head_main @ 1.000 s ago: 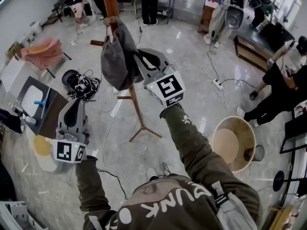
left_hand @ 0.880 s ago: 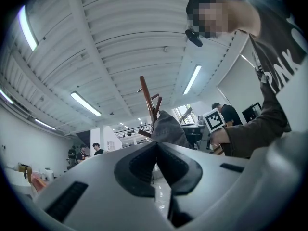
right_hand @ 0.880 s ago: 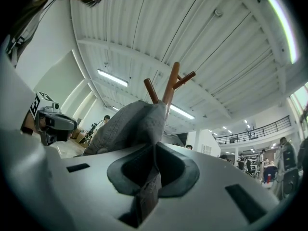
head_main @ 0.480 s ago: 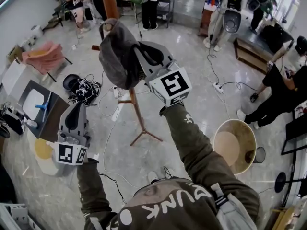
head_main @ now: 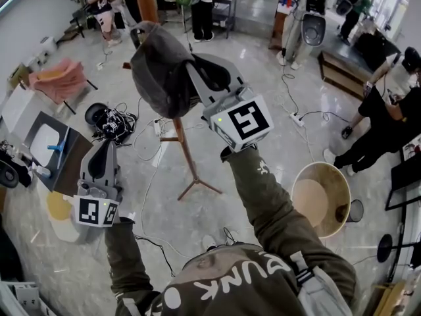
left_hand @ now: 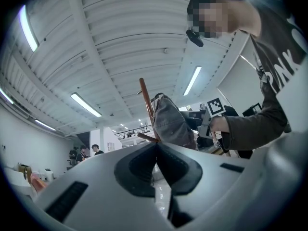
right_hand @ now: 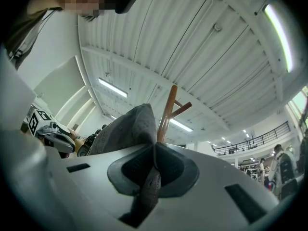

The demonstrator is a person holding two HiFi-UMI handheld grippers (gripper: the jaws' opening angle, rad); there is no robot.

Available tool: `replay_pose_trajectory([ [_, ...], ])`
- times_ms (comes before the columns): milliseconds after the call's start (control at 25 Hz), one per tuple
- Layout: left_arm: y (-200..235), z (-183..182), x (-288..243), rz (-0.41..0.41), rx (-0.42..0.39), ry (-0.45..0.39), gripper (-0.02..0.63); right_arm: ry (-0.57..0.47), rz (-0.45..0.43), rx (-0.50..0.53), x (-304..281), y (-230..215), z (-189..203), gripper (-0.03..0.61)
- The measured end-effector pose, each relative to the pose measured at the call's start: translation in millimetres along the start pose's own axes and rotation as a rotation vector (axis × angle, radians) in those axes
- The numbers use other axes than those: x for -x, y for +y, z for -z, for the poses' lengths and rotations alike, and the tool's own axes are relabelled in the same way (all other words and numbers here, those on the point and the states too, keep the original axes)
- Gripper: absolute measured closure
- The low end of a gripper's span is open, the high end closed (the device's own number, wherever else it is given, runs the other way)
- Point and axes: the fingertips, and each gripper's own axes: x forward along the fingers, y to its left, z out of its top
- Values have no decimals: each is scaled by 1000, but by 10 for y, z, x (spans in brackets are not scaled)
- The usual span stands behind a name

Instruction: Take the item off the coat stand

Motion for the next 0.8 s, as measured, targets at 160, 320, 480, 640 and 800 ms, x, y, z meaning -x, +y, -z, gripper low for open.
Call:
replay_pose_trajectory([
  [160,-103,-65,-16,6,-4,-7,610,-8,4,-6,188,-20,-76,549],
  [320,-160,-120,0,11,-6,-10,611,-13,-2,-21,339,24,-146,549],
  [480,-225,-175,45,16,-7,-19,611,-12,-7,-41,491,97,-154,549],
  [640,-370,-222,84,20,-6,-21,611,-1,-13,-58,658,132,-127,549],
  [800,-456,-251,137,22,-4,-25,611,16,-22,-74,848,236,-64,549],
])
